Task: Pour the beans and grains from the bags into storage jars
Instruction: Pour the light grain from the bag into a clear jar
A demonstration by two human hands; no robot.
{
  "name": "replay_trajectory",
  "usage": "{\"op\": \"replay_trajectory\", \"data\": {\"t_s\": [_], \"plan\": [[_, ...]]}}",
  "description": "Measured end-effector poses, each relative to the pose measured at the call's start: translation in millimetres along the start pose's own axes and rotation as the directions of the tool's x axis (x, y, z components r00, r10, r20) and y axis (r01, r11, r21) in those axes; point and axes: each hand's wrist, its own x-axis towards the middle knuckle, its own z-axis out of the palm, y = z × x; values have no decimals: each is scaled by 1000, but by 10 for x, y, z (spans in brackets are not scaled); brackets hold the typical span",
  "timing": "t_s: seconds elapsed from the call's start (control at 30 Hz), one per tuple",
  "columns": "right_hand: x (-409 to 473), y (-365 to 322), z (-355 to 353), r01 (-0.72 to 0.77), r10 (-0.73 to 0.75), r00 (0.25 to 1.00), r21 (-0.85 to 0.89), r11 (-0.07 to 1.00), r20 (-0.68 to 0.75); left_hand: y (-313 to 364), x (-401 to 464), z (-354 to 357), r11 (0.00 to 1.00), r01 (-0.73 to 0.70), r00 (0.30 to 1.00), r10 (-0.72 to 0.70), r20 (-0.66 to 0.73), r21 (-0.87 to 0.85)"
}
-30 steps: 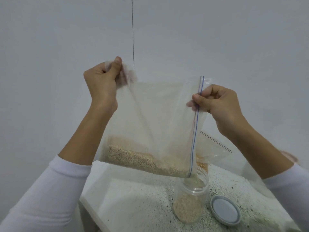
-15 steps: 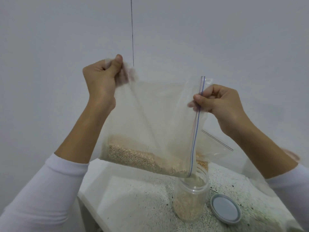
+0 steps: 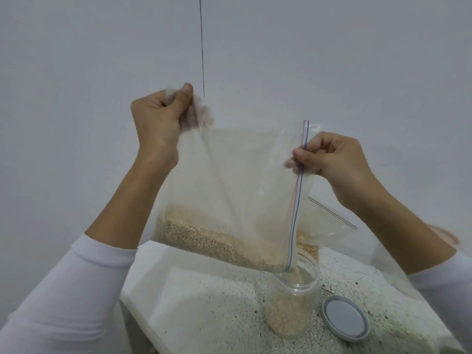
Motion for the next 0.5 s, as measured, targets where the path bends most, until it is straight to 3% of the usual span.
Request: {"op": "replay_trajectory", "data": {"t_s": [0.1,0.23,0.37,0.5], "plan": [[15,-27,-3,18,-17,999,4,1000,-28,-4,8,-18,1000,-21,996,22,-87,11],[2,-37,30,1,-1,1000,-4,1000,12,3,4,-8,1000,3,1000,-2,-29,29],[12,-82,24,23,-22,999,7,1000,-35,24,40,-65,1000,-4,995,1,-101,-23],[-8,-100,66,-22,22,1000,-3,1000,-5,66,5,-59,1000,26,997,-24,-77,17]]}}
